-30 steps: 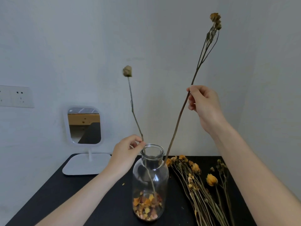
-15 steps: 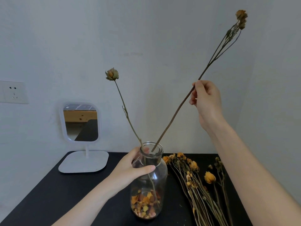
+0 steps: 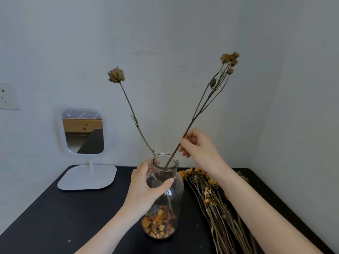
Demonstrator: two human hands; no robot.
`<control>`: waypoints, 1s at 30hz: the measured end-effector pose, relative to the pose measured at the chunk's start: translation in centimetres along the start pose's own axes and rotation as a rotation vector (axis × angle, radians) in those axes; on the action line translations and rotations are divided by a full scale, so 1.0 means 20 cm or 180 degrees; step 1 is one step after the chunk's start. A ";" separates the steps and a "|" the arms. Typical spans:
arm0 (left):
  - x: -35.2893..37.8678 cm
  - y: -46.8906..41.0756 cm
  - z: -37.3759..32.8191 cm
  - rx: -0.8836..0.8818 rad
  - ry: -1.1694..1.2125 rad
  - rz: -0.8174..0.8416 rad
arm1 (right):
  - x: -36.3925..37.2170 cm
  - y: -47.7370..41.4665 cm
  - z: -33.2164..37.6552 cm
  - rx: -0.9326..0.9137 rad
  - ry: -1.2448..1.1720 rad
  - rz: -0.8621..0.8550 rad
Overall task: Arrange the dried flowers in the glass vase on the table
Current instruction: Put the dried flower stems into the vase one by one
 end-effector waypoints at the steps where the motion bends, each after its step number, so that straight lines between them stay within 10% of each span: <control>1: 0.00 0.00 0.00 0.0013 -0.0005 -0.0019 | 0.02 0.01 -0.01 0.0048 0.0090 0.0141; 23: -0.11 0.07 -0.06 -0.0183 0.0274 -0.0177 | -0.07 0.11 -0.14 0.0300 0.0021 0.0131; 26: -0.19 0.22 -0.17 0.0248 0.0139 -0.0745 | -0.22 0.17 -0.27 0.0507 0.0050 0.0042; 30: 0.01 0.40 -0.35 0.0997 0.0108 -0.0264 | -0.44 0.26 -0.52 0.0985 0.0304 -0.0240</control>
Point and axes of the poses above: each hand's wrist, its own y-axis away from the middle knuckle, its own x-axis out of the palm, z = x × y, the point moved 8 cm from there along -y, towards the middle knuckle, and after that the axes turned 2 degrees about -y, right-handed, at the moved point
